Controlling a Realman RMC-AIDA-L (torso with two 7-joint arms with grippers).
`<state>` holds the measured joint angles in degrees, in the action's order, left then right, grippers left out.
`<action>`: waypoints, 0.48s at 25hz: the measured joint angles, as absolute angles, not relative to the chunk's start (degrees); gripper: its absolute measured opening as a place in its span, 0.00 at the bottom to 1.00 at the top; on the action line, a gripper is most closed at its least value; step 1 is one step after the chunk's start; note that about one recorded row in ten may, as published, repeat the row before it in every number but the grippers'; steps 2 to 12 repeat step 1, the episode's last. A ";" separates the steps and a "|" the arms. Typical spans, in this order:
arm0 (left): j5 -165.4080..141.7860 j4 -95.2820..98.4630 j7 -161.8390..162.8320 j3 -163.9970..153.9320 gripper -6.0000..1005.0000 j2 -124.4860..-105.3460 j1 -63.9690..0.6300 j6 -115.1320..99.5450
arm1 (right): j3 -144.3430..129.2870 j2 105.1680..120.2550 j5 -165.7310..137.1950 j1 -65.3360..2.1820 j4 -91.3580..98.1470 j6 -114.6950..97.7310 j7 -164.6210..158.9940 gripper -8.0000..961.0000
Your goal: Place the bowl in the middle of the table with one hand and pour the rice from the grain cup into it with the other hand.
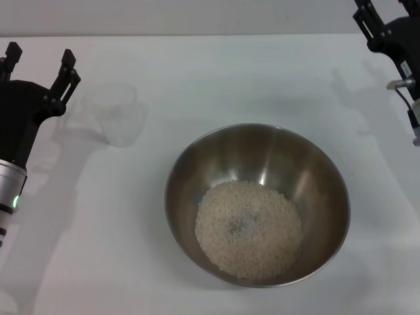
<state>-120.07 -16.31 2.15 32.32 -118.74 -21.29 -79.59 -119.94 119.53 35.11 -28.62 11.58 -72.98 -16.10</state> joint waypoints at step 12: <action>-120.07 -16.31 2.15 32.32 0.87 -118.74 -21.29 -79.59 | -119.85 119.46 35.25 -29.17 11.60 -72.90 -16.09 0.63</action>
